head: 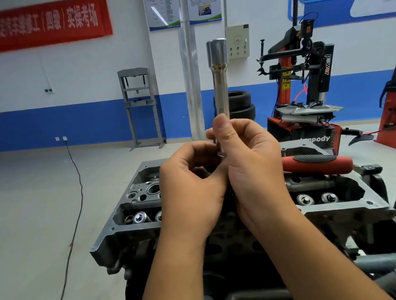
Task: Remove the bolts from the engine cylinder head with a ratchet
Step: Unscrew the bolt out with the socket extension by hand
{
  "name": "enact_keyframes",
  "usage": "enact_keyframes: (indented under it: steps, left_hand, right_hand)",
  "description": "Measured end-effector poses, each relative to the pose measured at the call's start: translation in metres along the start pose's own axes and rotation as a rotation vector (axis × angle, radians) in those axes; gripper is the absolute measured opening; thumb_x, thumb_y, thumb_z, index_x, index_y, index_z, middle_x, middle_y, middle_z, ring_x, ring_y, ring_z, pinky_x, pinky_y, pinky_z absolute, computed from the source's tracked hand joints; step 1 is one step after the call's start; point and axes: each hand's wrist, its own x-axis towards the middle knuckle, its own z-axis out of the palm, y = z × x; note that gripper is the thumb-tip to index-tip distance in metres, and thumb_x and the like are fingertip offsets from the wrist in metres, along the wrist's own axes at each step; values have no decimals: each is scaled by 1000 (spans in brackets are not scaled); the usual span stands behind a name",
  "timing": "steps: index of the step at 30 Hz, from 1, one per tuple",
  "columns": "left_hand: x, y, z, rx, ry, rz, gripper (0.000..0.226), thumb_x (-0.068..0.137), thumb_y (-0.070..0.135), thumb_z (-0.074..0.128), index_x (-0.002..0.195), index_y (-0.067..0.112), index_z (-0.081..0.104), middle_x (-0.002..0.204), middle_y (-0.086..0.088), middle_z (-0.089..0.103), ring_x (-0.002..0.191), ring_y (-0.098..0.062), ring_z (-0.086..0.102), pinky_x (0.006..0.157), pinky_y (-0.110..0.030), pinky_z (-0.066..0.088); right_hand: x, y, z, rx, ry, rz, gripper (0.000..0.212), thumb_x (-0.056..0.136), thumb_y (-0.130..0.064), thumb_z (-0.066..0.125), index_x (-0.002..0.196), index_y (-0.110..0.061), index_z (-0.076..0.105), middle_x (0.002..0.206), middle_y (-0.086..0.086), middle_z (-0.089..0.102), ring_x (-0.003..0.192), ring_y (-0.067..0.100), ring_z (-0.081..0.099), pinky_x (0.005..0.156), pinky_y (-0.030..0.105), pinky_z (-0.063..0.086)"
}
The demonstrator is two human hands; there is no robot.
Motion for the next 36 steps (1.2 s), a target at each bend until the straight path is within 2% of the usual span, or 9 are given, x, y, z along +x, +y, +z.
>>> enact_keyframes:
  steps: [4, 6, 9, 12, 18, 21, 25, 31, 36]
  left_hand:
    - [-1, 1, -1, -57, -153, 20, 14, 100, 17, 68, 105, 26, 78, 101, 6, 81, 98, -12, 76, 87, -31, 62]
    - [-2, 3, -2, -94, -221, -11, 19, 101, 23, 60, 109, 28, 77, 107, 4, 80, 106, -14, 75, 93, -34, 61]
    - [-1, 1, -2, -63, -125, 13, 17, 99, 14, 69, 100, 29, 77, 99, 7, 81, 96, -10, 77, 84, -28, 62]
    - [-1, -1, 0, -2, -22, 12, 18, 89, 9, 80, 95, 26, 77, 90, 6, 80, 86, -15, 77, 78, -35, 64]
    - [-4, 5, -3, -56, -224, -22, 21, 105, 13, 59, 111, 22, 77, 105, 3, 80, 104, -14, 75, 93, -38, 61]
    - [-4, 5, -1, -51, -153, -30, 19, 102, 10, 64, 106, 23, 78, 100, 5, 81, 99, -11, 77, 89, -34, 63]
    - [-4, 4, -1, -38, -103, -33, 16, 96, 10, 72, 109, 17, 79, 97, 4, 82, 95, -12, 78, 85, -35, 64]
    - [-3, 6, -6, -101, -237, -116, 22, 105, 19, 58, 115, 23, 77, 106, 4, 81, 104, -12, 76, 92, -34, 62]
    - [-2, 4, -2, -61, -131, -58, 16, 98, 13, 68, 110, 17, 78, 99, 4, 81, 97, -11, 77, 84, -28, 62]
  right_hand:
    - [1, 0, 1, -50, 3, -37, 47, 84, -54, 62, 89, -7, 70, 79, 0, 70, 79, 17, 68, 81, 46, 62]
    - [1, 1, 2, -38, -1, -14, 50, 87, -55, 57, 86, -8, 71, 77, 2, 68, 79, 20, 67, 83, 52, 60]
    - [1, 1, 2, 9, 1, 15, 47, 88, -56, 63, 85, -11, 73, 81, 7, 70, 82, 28, 67, 88, 64, 58]
    - [-1, 0, 0, -13, 14, -14, 44, 82, -54, 73, 91, -11, 71, 86, 5, 72, 82, 27, 70, 85, 63, 60]
    - [1, 3, 0, -73, 19, -44, 46, 93, -58, 56, 81, -16, 72, 78, 1, 70, 80, 22, 68, 84, 53, 60]
    - [2, 4, 0, -37, 7, -26, 40, 90, -58, 61, 79, -21, 73, 79, 2, 70, 78, 21, 67, 82, 55, 59]
    - [1, 3, -1, -52, 24, -57, 50, 75, -64, 71, 89, -16, 70, 80, -5, 72, 77, 12, 68, 78, 41, 60]
    - [1, 4, 1, -66, 9, -36, 45, 94, -58, 53, 80, -21, 74, 78, 0, 71, 79, 23, 69, 86, 57, 59]
    - [1, 3, -1, -35, 21, -68, 48, 78, -63, 68, 89, -16, 71, 79, -6, 72, 78, 12, 68, 81, 41, 60]
